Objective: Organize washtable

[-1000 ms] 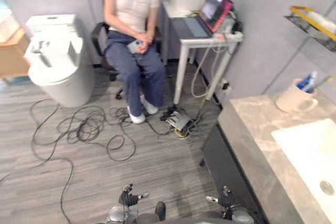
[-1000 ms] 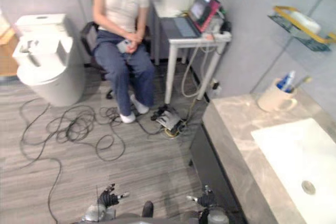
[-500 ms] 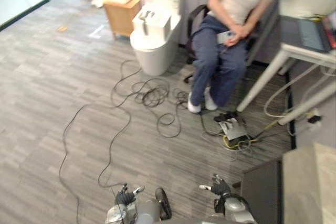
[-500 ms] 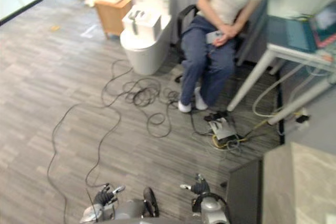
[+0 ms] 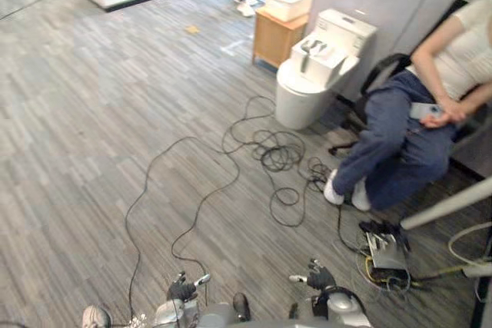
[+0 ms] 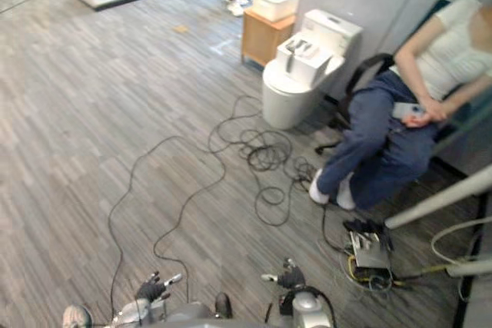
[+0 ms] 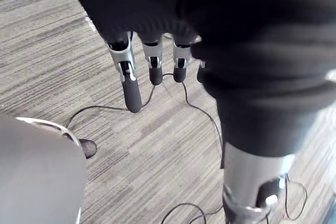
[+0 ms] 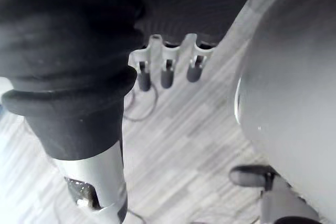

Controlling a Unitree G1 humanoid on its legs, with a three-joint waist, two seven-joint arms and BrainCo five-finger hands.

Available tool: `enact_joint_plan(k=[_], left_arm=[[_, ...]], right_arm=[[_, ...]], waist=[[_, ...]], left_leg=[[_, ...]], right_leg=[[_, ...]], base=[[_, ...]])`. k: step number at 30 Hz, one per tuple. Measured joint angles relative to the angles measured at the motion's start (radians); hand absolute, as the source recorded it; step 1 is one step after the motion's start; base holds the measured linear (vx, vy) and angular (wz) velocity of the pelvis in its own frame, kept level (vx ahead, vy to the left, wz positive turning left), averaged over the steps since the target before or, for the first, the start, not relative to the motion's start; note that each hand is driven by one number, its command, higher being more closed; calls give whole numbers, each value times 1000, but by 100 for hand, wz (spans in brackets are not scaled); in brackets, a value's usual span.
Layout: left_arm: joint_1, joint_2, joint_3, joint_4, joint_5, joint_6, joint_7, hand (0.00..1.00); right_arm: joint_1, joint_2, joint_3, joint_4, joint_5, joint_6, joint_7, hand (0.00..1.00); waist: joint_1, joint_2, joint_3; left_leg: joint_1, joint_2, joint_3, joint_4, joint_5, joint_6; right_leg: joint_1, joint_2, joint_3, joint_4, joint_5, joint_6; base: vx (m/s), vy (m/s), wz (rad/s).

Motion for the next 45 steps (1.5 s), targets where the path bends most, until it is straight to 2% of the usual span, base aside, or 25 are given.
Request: enact_joint_plan(k=[2,3,4,5,7,8,9,10,11,12,13,14,15,16,17,18,20,22,25,27,35,40,41,45], left_arm=[[5,-14,33,2,1,0,0,0],[13,-22,70,1,0,-1,1,0],[13,-25,76,1,0,-1,2,0],[14,-33,95,-9,0,-1,2,0],[15,-37,107,-23,0,-1,1,0],[2,-45,121,-22,-1,2,1,0],[2,-65,127,-27,-1,4,1,0],[1,-67,125,-27,-4,3,0,0],[-1,-67,125,-26,-4,2,-1,0],[0,-62,126,-26,-9,1,1,0],[1,-62,125,-26,-9,1,0,0],[-2,-61,124,-27,-8,1,0,0],[-15,-68,118,-27,-9,1,0,0],[-19,-74,104,-27,-8,0,1,0],[-35,-71,86,-27,-7,2,-1,0],[-36,-69,82,-29,-7,0,0,0],[-34,-46,82,-23,1,7,0,0],[-23,-32,81,-14,3,9,0,0],[0,-20,79,-3,9,8,0,0],[4,-12,82,7,21,13,0,0],[16,-10,104,39,30,13,1,0],[14,-9,104,43,30,13,1,0],[13,-16,104,63,30,13,0,0],[13,-16,104,63,30,13,0,0]], right_arm=[[2,2,-21,-8,0,-1,0,0],[5,8,-37,-10,0,-1,-1,0],[5,10,-42,-10,0,0,-1,0],[9,13,-40,-10,-4,2,0,0],[16,31,-22,-19,-11,2,1,0],[21,42,-20,-37,-12,2,2,0],[21,37,-19,-51,-11,3,-2,0],[19,37,-20,-56,-10,3,-2,0],[18,38,-19,-58,-9,4,-3,0],[14,40,-20,-59,-7,4,-3,0],[17,33,-22,-69,-6,5,-6,0],[21,27,-22,-79,-4,5,-8,0],[35,18,-22,-104,3,5,-11,0],[41,15,-23,-112,5,4,-12,0],[47,13,-28,-113,14,6,-15,0],[44,17,-32,-113,21,6,-15,0],[43,47,-45,-109,23,6,-18,0],[44,55,-48,-78,23,7,-22,0],[44,55,-53,-55,22,7,-22,0],[45,52,-72,-40,20,7,-22,0],[41,51,-78,16,-19,7,-21,0],[36,14,-60,48,-42,8,-19,0],[-4,-2,-62,103,-48,9,-1,0],[-3,-2,-63,103,-48,9,-1,0]], waist=[[-9,1,-2],[-17,-6,-5],[-18,-8,-7],[-12,-8,-15],[-5,-14,-19],[5,-8,-19],[10,40,-17],[4,48,-18],[4,47,-17],[7,41,-14],[3,38,-12],[1,39,-12],[-1,45,-16],[-5,55,-23],[-10,38,-30],[-8,27,-32],[0,-12,-46],[4,-31,-53],[1,-37,-72],[2,-48,-81],[1,-49,-84],[-1,-34,-75],[-24,-15,-77],[-24,-15,-77]], left_leg=[[-2,-14,-76,-3,-1,-2],[13,-36,-128,-11,-2,-1],[17,-38,-134,-13,-2,-1],[18,-40,-147,-5,-19,-13],[-31,-23,-132,102,-98,-49],[-87,33,-70,235,-177,-76],[-163,106,-12,395,-203,-102],[-191,125,12,453,-194,-116],[-212,137,31,500,-180,-140],[-233,172,94,547,-182,-146],[-224,223,162,537,-185,-146],[-223,249,193,517,-185,-146],[-208,293,290,381,-119,-151],[-207,307,319,336,-67,-131],[-197,274,335,312,-69,-114],[-190,253,337,290,-64,-105],[-140,190,321,189,-46,-78],[-75,155,314,119,-25,-74],[-29,138,287,44,12,-79],[-21,125,262,-17,49,-85],[61,111,250,-183,151,-106],[54,107,227,-192,168,-102],[60,43,180,-193,129,-83],[60,43,180,-193,129,-83]], right_leg=[[-30,43,133,-112,31,34],[-33,31,148,-150,66,28],[-33,26,140,-152,70,24],[-32,27,126,-168,86,3],[-5,32,57,-245,160,-52],[32,42,11,-307,210,-38],[57,79,-27,-342,214,-55],[65,82,-42,-352,216,-55],[77,75,-54,-366,217,-56],[109,62,-73,-388,218,-57],[139,47,-101,-395,217,-57],[149,39,-120,-396,217,-57],[175,21,-172,-395,208,-43],[186,17,-196,-394,198,-29],[203,-9,-228,-394,175,-6],[207,-20,-239,-394,174,-6],[232,-47,-249,-399,175,-6],[278,-61,-246,-401,176,-8],[299,-55,-248,-390,199,-36],[302,-49,-250,-402,203,-36],[346,-19,-244,-472,219,-24],[345,-10,-243,-491,218,-23],[381,-24,-205,-533,164,-12],[381,-24,-205,-533,164,-12]], base=[[126,-63,128],[137,-93,119],[190,-121,113],[232,-136,67],[244,-165,61],[315,-225,45],[327,-213,45],[278,-125,34],[233,-43,38],[310,-49,49],[248,-37,53],[249,-2,80],[154,52,81],[234,98,113],[153,96,84],[177,139,80],[158,144,44],[135,76,27],[62,-14,27],[18,-99,34],[-45,-87,1],[-107,-85,-1],[-89,-44,1],[0,0,0]])
